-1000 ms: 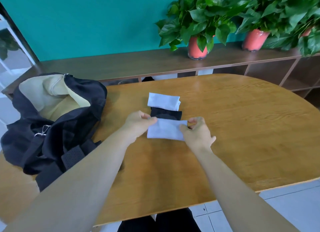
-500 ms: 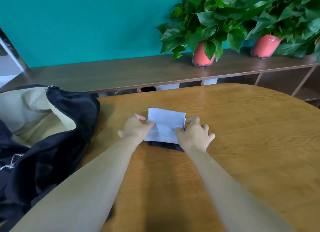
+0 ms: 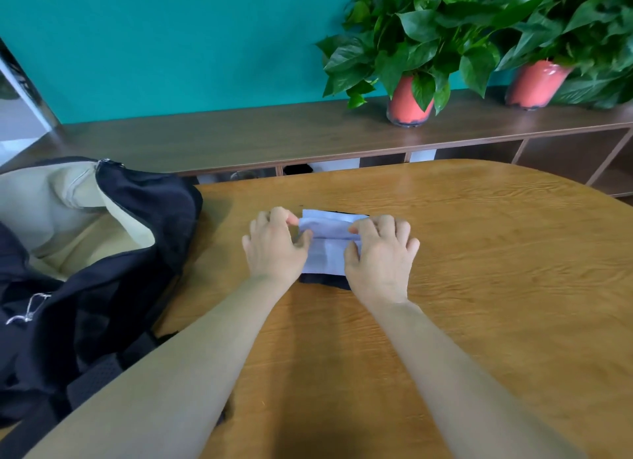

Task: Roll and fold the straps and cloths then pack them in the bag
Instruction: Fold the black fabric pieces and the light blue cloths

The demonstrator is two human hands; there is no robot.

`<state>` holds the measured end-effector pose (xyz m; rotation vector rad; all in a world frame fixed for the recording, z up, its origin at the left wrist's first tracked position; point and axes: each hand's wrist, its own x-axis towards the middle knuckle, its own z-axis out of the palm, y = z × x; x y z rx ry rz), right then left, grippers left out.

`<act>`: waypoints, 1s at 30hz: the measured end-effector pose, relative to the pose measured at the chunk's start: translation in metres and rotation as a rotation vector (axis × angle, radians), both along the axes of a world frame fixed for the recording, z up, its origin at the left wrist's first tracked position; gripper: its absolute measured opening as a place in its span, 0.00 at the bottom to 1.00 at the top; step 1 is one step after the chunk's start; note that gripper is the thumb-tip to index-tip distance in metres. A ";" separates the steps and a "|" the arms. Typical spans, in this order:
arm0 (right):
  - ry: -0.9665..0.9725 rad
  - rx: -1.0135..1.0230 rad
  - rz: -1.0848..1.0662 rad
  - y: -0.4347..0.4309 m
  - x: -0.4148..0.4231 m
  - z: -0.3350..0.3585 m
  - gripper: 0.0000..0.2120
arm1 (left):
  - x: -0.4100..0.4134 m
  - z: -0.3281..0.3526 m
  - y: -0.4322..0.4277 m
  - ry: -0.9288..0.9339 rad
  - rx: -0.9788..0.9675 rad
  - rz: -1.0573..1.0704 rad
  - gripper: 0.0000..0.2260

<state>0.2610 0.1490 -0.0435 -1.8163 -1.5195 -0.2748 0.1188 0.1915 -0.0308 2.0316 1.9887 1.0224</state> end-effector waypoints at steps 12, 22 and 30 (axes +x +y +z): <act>0.319 -0.381 -0.045 0.034 0.028 0.003 0.18 | 0.004 0.005 0.038 -0.089 -0.380 -0.051 0.10; 0.436 -0.368 -0.079 0.060 0.035 0.003 0.08 | 0.011 -0.004 0.063 -0.251 -0.382 -0.024 0.17; 0.357 -0.487 -0.148 0.078 0.040 0.000 0.11 | 0.012 -0.009 0.071 -0.242 -0.479 0.068 0.10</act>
